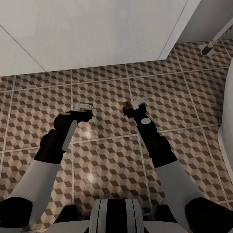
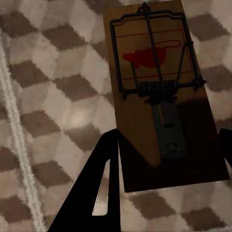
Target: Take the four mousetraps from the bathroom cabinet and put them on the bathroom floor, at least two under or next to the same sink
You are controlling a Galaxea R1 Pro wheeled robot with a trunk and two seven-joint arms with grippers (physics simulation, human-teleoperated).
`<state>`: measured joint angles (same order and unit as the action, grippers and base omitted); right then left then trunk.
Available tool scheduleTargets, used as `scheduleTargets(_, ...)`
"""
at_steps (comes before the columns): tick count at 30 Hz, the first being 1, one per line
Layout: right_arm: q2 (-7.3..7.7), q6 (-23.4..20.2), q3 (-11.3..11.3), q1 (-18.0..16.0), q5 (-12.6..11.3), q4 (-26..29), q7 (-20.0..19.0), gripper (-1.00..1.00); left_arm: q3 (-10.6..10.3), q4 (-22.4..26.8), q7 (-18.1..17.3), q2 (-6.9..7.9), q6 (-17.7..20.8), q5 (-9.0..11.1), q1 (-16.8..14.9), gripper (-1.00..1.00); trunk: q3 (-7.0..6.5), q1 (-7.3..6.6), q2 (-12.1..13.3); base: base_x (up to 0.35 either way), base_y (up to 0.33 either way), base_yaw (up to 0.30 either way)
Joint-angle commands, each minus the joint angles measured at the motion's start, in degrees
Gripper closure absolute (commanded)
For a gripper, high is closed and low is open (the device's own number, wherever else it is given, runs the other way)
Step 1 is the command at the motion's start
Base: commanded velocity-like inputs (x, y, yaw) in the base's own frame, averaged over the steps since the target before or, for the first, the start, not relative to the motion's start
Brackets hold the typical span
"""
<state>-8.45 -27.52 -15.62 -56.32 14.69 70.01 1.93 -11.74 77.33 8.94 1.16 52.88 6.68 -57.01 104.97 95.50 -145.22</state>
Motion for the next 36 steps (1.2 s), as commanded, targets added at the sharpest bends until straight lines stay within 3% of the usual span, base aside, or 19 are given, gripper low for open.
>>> scheduleTargets(1,0.04,-0.3,-0.1,0.0,0.2,0.0,0.2,1.0,-0.2,0.0,0.5,0.06,0.2,0.6,0.0,1.0,0.03,0.01,0.0,0.252,0.0,0.0)
scheduleTargets(8,0.1,-0.3,-0.1,0.1,0.2,0.0,0.1,1.0,-0.2,0.0,0.5,0.07,0.2,0.6,0.0,1.0,0.03,0.01,0.0,0.188,0.0,0.0)
scheduleTargets(22,0.18,-0.3,-0.1,0.2,0.3,-0.5,0.0,1.0,-0.2,-0.1,0.5,0.07,0.2,0.6,0.0,1.0,0.03,0.01,0.0,0.011,0.0,0.0)
scheduleTargets(36,-0.91,-0.4,-1.5,-0.1,0.4,-3.9,0.0,1.0,-0.2,-0.3,0.5,-0.11,0.1,0.6,0.0,1.0,0.03,0.01,0.0,0.0,0.0,0.0)
